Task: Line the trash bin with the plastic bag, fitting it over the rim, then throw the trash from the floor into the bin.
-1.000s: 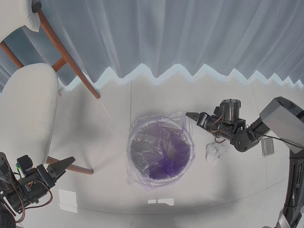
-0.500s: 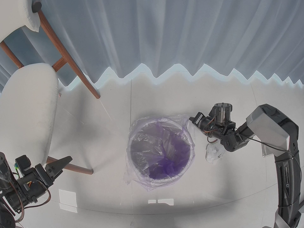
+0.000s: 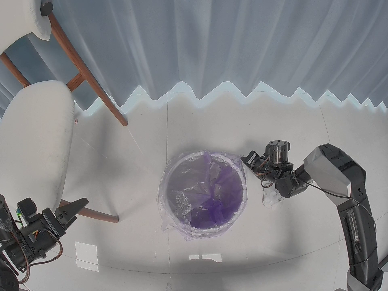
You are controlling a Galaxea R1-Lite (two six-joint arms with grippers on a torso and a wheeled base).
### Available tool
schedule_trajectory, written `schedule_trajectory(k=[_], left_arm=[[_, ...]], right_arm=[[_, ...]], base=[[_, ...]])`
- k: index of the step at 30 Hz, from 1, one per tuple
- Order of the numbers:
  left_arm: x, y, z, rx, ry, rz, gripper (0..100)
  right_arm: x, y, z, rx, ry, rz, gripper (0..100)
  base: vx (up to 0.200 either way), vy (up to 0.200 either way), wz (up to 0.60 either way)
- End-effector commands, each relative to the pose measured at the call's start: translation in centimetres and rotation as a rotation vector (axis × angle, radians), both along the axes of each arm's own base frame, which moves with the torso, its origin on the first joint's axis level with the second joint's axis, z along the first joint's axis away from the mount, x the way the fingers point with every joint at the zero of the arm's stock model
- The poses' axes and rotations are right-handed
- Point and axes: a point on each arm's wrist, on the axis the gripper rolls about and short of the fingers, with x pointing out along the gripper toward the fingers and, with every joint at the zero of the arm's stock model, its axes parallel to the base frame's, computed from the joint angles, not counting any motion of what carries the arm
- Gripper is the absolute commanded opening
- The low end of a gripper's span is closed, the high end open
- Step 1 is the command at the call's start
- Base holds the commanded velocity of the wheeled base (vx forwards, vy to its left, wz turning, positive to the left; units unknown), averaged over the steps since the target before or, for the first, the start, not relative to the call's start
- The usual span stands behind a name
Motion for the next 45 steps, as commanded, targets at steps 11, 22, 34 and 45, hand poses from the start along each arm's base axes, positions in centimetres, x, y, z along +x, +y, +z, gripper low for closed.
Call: schedule_trajectory(k=[11, 22, 34, 45], left_arm=[[-0.7, 0.4, 0.1, -0.019, -0.018, 0.021, 100], [-2.0, 0.4, -0.2, -0.008, 0.017, -0.004, 100], [-0.2, -3.6, -0.6, 0.033, 0.121, -0.291, 100], [3.3, -6.5, -7.4, 0.196, 0.463, -0.379, 100]], right_arm=[[-6.1, -1.9, 6.7, 0.143, 0.112, -0.091, 100], [-15.5, -6.4, 11.5, 0.147, 0.167, -0.155, 100], [-23.5, -8.6, 12.5, 0.068, 0.172, -0.197, 100], [-24.1, -8.8, 13.2, 0.067, 0.14, -0.214, 100]], base=[[0.0, 0.0, 0.0], [0.0, 0.0, 0.0], [0.0, 0.0, 0.0], [0.0, 0.0, 0.0]])
